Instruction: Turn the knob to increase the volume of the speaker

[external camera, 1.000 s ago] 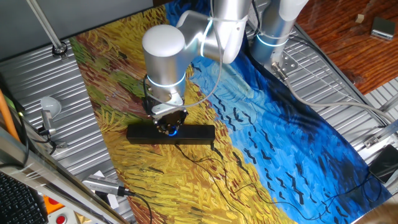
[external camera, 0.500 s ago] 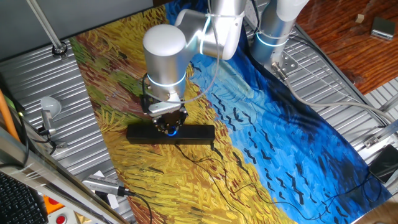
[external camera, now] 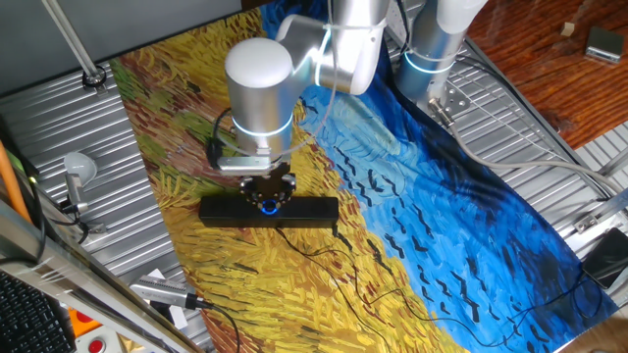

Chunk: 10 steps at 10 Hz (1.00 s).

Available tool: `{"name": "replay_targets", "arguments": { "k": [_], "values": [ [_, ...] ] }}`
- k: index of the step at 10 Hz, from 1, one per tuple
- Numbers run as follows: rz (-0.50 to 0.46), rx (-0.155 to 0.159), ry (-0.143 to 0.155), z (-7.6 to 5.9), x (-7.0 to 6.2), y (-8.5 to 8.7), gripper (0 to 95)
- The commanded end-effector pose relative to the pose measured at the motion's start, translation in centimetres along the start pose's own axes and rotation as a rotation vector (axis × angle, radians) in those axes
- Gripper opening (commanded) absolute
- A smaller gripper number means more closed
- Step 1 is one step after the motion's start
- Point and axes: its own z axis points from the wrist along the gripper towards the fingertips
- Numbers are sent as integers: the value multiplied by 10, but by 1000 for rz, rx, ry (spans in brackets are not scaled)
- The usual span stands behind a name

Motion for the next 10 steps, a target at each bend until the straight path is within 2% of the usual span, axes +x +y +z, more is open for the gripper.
{"name": "replay_targets", "arguments": {
  "k": [1, 2, 3, 4, 5, 6, 7, 8, 10],
  "values": [
    [611, 28, 48, 3, 1, -2, 0],
    [730, 50, 72, 1, 1, -2, 0],
    [775, 45, 74, 1, 1, -2, 0],
    [847, 27, 76, 1, 1, -2, 190],
    [897, 21, 73, 1, 1, -2, 190],
    [936, -3, 58, 1, 1, -2, 190],
    [959, -14, 50, 1, 1, -2, 380],
    [973, -14, 50, 1, 1, -2, 380],
    [882, 13, 58, 1, 1, -2, 380]
  ]
}}
